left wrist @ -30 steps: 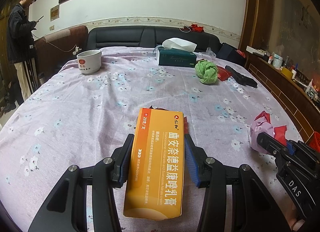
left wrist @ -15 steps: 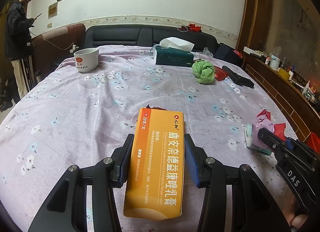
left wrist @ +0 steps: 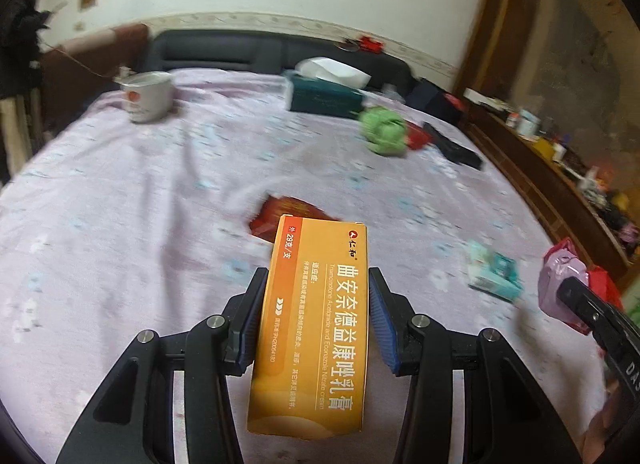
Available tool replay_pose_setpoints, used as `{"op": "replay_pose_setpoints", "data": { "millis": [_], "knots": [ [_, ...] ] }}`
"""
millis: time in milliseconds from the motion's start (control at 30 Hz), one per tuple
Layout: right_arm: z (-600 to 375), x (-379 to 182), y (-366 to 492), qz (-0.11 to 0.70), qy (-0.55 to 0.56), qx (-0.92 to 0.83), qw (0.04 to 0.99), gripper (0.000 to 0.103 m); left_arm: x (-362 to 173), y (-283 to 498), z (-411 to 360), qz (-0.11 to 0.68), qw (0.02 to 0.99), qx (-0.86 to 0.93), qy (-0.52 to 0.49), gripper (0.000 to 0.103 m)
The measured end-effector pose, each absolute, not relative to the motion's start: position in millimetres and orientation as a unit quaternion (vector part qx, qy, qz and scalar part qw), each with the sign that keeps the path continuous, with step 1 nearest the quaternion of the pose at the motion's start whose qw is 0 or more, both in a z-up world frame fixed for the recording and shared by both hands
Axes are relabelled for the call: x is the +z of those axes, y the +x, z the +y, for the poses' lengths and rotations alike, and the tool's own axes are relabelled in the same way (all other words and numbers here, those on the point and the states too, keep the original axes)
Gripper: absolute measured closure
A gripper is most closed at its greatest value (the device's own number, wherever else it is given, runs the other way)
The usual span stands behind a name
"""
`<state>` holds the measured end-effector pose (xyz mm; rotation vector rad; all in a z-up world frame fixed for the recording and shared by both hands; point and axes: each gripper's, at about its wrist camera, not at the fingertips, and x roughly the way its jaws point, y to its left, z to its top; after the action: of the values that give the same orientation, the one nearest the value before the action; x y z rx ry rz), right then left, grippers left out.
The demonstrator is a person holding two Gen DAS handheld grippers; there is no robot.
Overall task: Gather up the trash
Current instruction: 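Carry the orange box and red packaging over to the red wastebasket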
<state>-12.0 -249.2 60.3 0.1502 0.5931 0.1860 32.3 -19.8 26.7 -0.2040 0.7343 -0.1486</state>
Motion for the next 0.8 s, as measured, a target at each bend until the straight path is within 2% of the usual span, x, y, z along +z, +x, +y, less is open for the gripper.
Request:
{"op": "replay_pose_setpoints", "data": {
  "millis": [400, 800],
  "knots": [
    [-312.0, 75.1, -51.7, 0.286, 0.136, 0.076, 0.945, 0.084, 45.3, -3.2, -58.4, 0.372, 0.9, -0.185, -0.129, 0.057],
    [-450.7, 93.1, -111.1, 0.227, 0.224, -0.025, 0.947, 0.084, 95.3, -34.2, -212.8, 0.377, 0.866, -0.326, -0.025, 0.057]
  ]
}}
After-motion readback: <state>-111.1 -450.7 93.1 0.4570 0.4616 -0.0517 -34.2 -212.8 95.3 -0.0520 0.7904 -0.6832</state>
